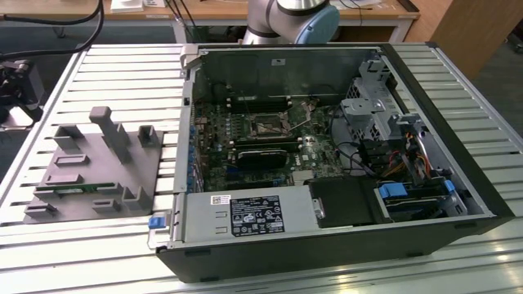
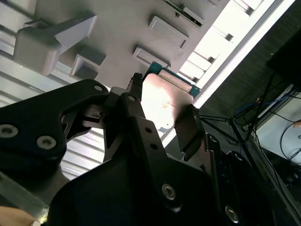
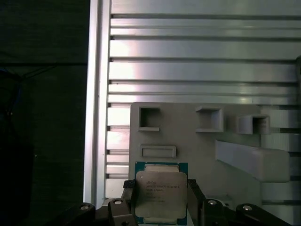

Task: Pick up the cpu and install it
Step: 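Pick up the cpu and move it towards the insertion slot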

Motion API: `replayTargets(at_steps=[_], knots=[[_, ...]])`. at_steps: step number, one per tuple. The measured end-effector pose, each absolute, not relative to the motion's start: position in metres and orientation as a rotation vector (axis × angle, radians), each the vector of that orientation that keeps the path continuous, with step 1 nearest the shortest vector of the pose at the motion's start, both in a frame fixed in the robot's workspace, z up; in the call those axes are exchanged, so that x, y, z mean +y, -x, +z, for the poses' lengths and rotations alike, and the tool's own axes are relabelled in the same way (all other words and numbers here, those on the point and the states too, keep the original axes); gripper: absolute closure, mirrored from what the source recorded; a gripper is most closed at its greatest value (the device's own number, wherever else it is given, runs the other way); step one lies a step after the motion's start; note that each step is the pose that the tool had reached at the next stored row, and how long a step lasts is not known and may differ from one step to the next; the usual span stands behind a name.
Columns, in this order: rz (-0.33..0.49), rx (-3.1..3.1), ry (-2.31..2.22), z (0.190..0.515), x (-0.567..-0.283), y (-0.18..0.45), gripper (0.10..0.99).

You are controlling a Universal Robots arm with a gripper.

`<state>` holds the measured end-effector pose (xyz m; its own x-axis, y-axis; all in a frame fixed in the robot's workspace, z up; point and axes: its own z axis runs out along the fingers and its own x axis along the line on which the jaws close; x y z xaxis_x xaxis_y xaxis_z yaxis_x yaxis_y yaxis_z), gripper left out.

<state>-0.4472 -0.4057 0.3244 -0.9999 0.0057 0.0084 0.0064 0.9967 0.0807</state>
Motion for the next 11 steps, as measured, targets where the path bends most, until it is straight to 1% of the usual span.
replayTargets(at_steps=[11], knots=[[-0.128,-3.131,0.009,0.3315,-0.4057,0.4474,0.557]])
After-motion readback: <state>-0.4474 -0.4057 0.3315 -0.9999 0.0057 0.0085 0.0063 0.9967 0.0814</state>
